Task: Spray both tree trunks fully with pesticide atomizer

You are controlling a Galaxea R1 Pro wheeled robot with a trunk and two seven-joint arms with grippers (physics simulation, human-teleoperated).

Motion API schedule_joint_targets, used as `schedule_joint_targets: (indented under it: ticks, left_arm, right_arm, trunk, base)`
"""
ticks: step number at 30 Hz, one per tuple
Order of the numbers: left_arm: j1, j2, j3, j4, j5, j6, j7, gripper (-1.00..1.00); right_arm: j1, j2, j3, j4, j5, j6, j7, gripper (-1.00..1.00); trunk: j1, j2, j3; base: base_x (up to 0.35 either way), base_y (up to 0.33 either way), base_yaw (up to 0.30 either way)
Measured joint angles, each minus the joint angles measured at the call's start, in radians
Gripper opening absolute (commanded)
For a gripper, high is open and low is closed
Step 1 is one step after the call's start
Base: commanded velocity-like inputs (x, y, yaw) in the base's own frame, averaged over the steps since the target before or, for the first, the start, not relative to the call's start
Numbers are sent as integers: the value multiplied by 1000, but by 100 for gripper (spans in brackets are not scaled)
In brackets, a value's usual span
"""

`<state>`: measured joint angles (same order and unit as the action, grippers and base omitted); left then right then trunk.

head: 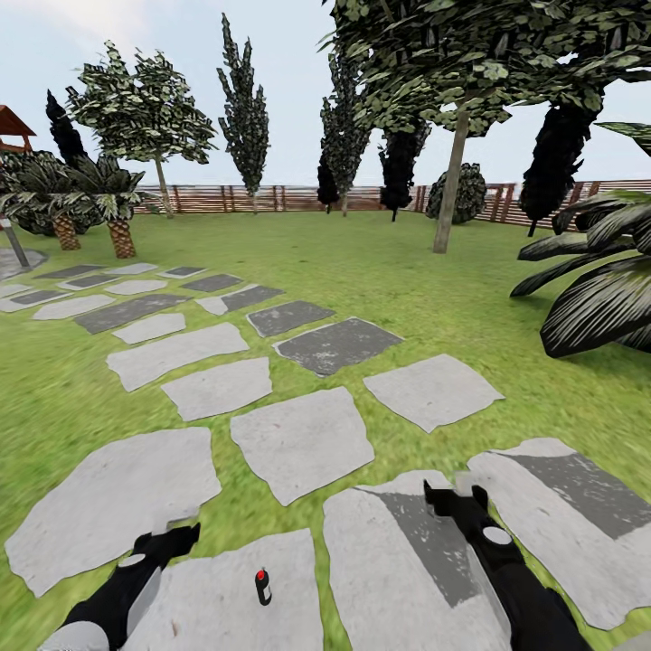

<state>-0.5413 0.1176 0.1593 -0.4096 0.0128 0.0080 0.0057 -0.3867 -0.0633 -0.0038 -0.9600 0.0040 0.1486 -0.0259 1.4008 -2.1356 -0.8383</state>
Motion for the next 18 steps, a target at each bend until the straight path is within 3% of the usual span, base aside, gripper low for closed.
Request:
schedule_joint_targets:
  ticks: [3,8,11,18]
  left_arm:
    - [-12,1,-1,-6,-3,1,-1,100]
    - [-53,-1,-13,-7,-77,31,0,100]
    - [-56,-3,-14,-6,-102,53,2,100]
    - [-53,-13,-11,-7,-104,49,3,100]
  right_arm:
    - [-33,0,0,-1,-1,13,0,100]
    - [-43,-2,-1,0,-1,15,3,100]
    - [-44,-4,0,-1,-1,15,4,100]
    - [-44,-4,0,0,0,14,3,100]
  trunk:
    - [0,0,0]
    - [0,0,0]
    - [0,0,0]
    - [0,0,-1]
  base:
    - [0,0,0]
    - [0,0,0]
    - [0,0,0]
    - [0,0,0]
